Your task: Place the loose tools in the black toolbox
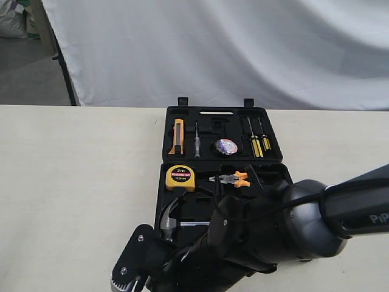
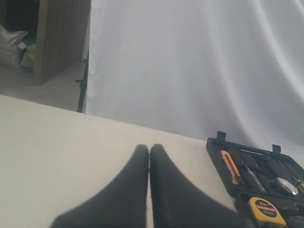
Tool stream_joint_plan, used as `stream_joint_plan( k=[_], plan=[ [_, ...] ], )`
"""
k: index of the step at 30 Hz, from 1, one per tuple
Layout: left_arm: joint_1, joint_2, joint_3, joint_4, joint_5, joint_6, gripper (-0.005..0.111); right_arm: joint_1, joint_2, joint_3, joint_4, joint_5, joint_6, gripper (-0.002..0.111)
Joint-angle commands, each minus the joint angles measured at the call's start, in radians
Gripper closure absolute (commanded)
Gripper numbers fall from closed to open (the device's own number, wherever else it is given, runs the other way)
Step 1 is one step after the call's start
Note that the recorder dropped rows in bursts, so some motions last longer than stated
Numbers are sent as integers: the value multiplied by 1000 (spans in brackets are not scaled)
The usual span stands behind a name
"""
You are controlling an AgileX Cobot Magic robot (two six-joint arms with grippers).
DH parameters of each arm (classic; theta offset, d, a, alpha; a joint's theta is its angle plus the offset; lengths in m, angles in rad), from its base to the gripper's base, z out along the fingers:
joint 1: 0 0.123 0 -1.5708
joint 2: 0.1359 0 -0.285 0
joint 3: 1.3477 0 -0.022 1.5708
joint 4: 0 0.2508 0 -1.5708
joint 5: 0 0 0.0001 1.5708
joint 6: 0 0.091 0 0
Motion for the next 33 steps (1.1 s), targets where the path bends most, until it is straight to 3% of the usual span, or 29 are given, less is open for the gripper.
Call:
stream_joint_plan(
  k=[1,7,10,25,33],
  plan=[
    [25,-3,-3,4,-7,-5,106,3,15,2,-12,22,21,76],
    [25,-3,-3,4,-7,-5,106,3,11,-3,-21,-2,48,48],
    [25,-3,-3,4,-7,-5,106,3,-9,-29,-43,47,48,40],
    [25,-3,-3,4,-7,-5,106,51,79,-126,-65,63,25,40],
    [25,-3,-3,4,-7,-5,106,76,102,-154,-284,42,192,40]
  ],
)
